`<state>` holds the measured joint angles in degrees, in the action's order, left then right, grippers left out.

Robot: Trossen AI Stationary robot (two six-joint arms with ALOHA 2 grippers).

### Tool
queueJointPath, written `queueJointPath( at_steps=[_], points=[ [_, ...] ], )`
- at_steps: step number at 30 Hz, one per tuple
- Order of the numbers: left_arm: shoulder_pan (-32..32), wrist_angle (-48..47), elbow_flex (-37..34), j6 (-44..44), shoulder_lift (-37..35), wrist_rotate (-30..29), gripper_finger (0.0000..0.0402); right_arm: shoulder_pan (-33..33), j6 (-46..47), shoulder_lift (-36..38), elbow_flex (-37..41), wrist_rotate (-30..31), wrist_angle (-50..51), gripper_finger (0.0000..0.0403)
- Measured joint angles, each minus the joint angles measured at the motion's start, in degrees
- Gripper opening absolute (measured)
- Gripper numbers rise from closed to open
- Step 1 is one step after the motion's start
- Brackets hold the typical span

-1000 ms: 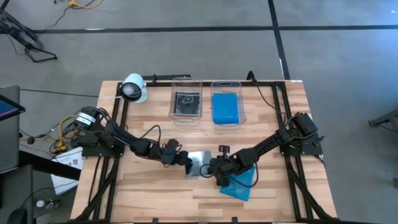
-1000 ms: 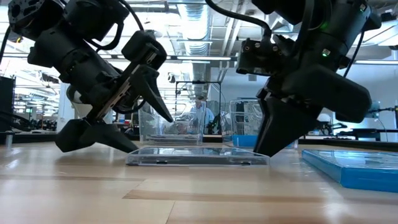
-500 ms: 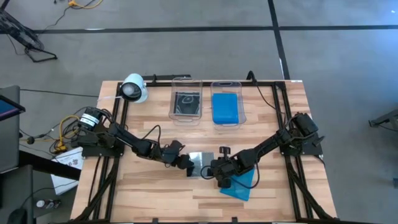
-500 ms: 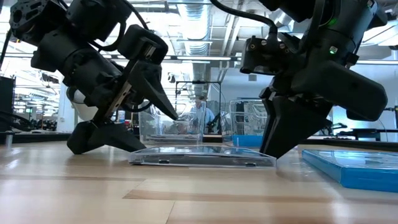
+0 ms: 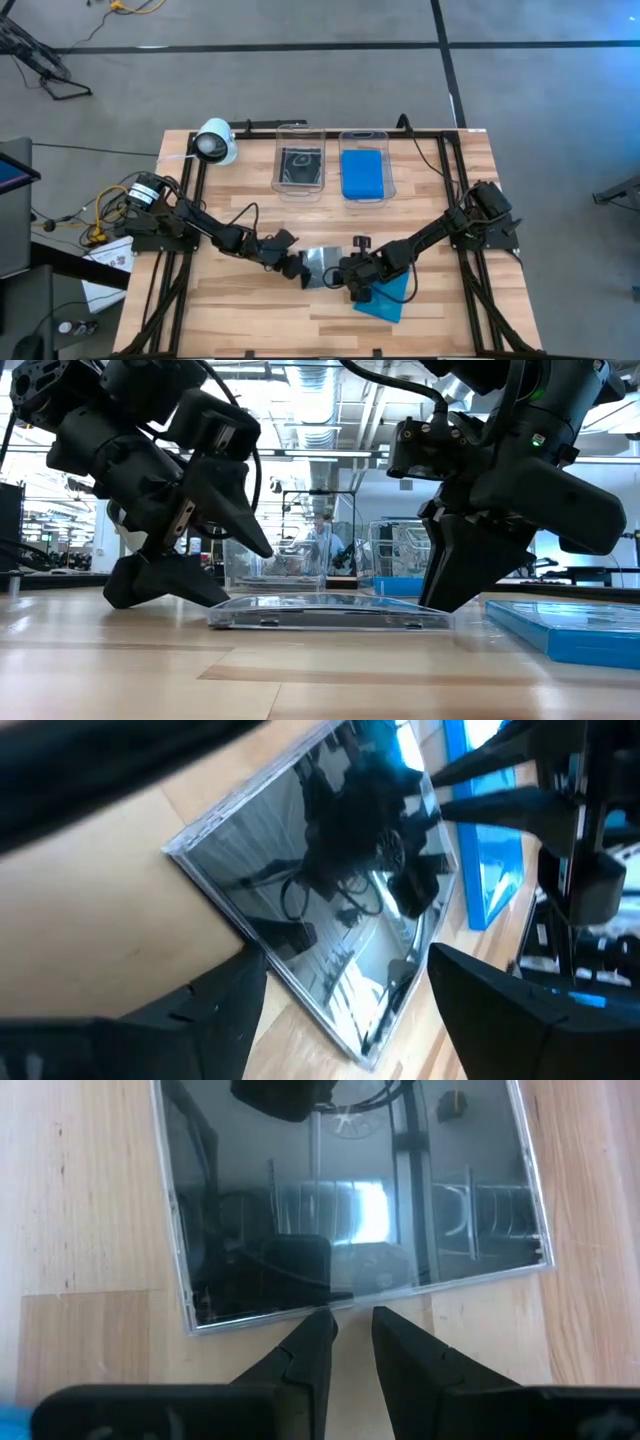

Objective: Pick & place jewel cases by type
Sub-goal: Put the black CD case into the left transparent bin

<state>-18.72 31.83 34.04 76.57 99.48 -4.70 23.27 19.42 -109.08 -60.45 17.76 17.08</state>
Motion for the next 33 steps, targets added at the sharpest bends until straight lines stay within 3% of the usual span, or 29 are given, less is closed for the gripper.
queueJointPath(
  at_steps=[6, 10, 15, 22, 33],
  points=[
    [-1.02, 0.76, 0.0, -0.41, -0.62, 2.76, 0.0258, -0.03, 0.03, 0.0, -0.02, 0.2, 0.12, 0.007],
    [-2.34, 8.19, 0.78, -1.59, -3.47, 5.73, 0.0255, -0.09, 0.11, 0.0, -0.04, 0.52, 0.24, 0.007],
    [-2.73, 9.67, 0.76, -5.26, -6.1, 2.72, 0.0255, -0.25, 0.22, -0.09, -0.09, 0.94, -0.23, 0.007],
    [-2.37, 1.9, 0.46, -5.23, -7.53, -3.76, 0.0255, -0.44, 0.66, 0.09, -0.44, 1.79, -3.87, 0.007],
    [-2.45, -1.73, 0.57, -5.0, -7.72, -3.6, 0.0255, -0.74, -0.39, -0.04, -0.32, 0.78, -4.93, 0.007]
  ],
)
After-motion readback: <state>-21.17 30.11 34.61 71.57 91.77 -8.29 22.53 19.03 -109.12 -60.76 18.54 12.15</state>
